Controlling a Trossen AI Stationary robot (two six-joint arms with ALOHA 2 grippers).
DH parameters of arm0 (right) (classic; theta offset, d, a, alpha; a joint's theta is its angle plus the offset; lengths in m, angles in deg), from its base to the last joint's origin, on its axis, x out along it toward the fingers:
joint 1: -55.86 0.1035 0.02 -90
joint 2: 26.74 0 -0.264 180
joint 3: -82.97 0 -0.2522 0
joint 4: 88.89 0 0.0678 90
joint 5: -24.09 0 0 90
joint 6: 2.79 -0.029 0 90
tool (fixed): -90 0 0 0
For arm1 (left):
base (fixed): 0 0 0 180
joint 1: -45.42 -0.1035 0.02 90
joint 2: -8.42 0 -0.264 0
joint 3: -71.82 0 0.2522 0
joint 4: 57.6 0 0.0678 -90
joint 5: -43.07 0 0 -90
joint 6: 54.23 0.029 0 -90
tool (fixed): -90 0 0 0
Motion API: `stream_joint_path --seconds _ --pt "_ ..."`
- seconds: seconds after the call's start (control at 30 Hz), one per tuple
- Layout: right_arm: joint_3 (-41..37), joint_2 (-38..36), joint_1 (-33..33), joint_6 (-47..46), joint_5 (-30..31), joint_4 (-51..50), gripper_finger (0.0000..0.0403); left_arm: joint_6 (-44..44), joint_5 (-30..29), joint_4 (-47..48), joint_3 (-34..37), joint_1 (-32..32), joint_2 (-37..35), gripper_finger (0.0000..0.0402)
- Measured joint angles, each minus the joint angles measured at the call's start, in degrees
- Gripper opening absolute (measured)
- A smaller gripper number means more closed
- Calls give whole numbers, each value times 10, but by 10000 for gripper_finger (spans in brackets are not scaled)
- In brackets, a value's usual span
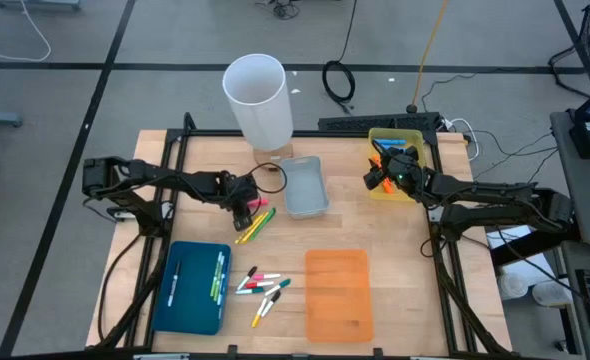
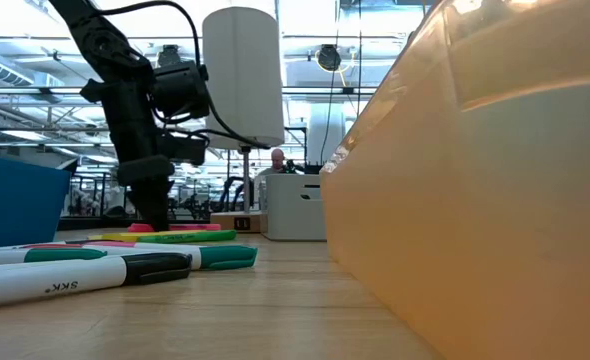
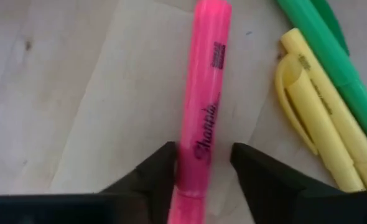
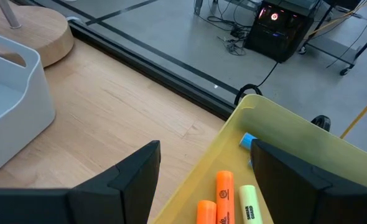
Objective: Pick & Place Markers
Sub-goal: Put the large pink highlighter pen in the yellow bin
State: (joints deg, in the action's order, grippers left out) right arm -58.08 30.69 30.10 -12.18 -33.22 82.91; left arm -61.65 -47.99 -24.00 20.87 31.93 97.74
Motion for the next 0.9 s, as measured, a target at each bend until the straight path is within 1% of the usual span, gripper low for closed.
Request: stream_joint_path --seconds 0.17,0.2,0.27,0.37,0.43,0.47,0.5,0.6,0.67,0.77,0.8,0.87,0.9 --pt "0 0 0 0 0 0 238 -23 10 -3 1 2 -1 71" --pt "0 0 0 0 0 0 238 -34 10 -3 1 2 -1 62" --pt "0 0 0 0 0 0 238 -51 17 16 -1 2 -10 62" --pt "0 0 0 0 0 0 238 -68 27 69 -19 7 -37 62" --pt "0 0 0 0 -1 0 238 -70 40 117 -32 18 -68 62" --pt "0 0 0 0 -2 0 238 -68 40 116 -40 24 -85 61" --pt "0 0 0 0 -4 0 238 -66 35 111 -51 29 -102 62" --pt "0 0 0 -2 -30 1 238 -65 -6 94 -65 48 -153 61" --pt "0 0 2 -2 -48 9 238 -57 -19 56 -63 62 -185 61" --pt "0 0 4 9 -97 37 238 -16 -36 -96 -50 81 -215 62" --pt "0 0 5 11 -124 50 238 1 -38 -139 -41 85 -219 61" --pt "0 0 12 12 -197 79 238 28 -37 -242 -24 92 -215 61" --pt "0 0 16 11 -237 100 238 33 -35 -278 -17 93 -214 61"
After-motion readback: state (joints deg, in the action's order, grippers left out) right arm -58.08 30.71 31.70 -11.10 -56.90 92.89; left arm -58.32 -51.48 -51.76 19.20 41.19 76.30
